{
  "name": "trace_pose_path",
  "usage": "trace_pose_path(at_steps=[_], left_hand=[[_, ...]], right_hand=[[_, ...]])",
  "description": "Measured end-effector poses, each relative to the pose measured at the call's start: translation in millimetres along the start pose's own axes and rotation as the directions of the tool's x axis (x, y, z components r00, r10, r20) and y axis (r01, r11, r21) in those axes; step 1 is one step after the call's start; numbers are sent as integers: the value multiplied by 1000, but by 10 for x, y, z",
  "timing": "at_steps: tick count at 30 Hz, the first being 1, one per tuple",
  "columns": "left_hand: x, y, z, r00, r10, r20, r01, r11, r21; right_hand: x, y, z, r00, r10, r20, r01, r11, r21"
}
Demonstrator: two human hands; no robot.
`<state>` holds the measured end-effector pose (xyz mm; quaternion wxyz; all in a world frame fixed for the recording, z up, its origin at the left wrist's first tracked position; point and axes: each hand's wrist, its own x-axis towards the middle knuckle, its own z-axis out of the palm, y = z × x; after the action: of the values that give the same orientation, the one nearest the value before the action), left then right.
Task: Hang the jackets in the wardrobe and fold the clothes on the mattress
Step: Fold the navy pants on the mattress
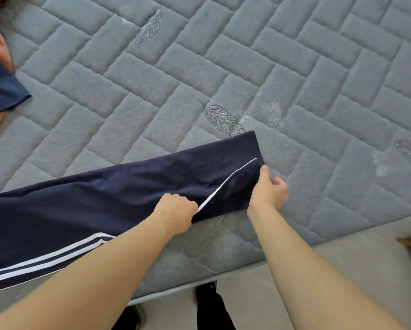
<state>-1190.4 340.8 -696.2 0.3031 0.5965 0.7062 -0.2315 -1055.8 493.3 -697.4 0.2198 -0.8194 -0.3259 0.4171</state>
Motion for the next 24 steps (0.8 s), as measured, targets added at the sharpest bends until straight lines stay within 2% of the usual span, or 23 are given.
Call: trace_pose_path(at_steps=[2, 3, 6, 11, 15, 17, 18, 19, 21, 22, 24], left_hand=[[-7, 95, 15, 997, 22, 70, -28, 997, 78], [-11, 131, 24, 995, 22, 97, -30, 996, 88], [-13, 135, 22, 993, 51, 106, -59, 996, 67], [-148, 31, 111, 963, 245, -111, -233, 967, 107], [-237, 47, 317, 934, 356, -30, -347, 923, 169], [-202, -10, 301, 942, 331, -52, -326, 941, 87], [-177, -45, 261, 953, 298, -62, -299, 954, -15], [-159, -81, 213, 967, 246, -73, -255, 950, -179], [-117, -143, 151, 987, 136, -88, -161, 871, -464], [-100, -168, 140, 989, 94, -117, -140, 862, -488], [-87, -190, 181, 980, 8, -197, -84, 919, -385]], right_hand=[[123, -71, -61, 985, 64, -159, -67, 998, -13], [188, -90, -81, 984, 85, -157, -86, 996, -2], [331, -68, -68, 992, 115, 44, -113, 992, -51], [447, -179, 57, 969, 129, 209, -90, 978, -188], [449, -307, 102, 938, 119, 324, 23, 915, -402], [450, -328, 66, 913, 99, 396, 150, 822, -550], [459, -334, 44, 896, 94, 434, 207, 776, -596], [473, -338, 20, 880, 103, 464, 240, 747, -620], [517, -336, -5, 846, 163, 507, 236, 739, -631], [527, -344, -8, 828, 200, 524, 225, 738, -637], [509, -364, -14, 793, 250, 555, 229, 723, -652]])
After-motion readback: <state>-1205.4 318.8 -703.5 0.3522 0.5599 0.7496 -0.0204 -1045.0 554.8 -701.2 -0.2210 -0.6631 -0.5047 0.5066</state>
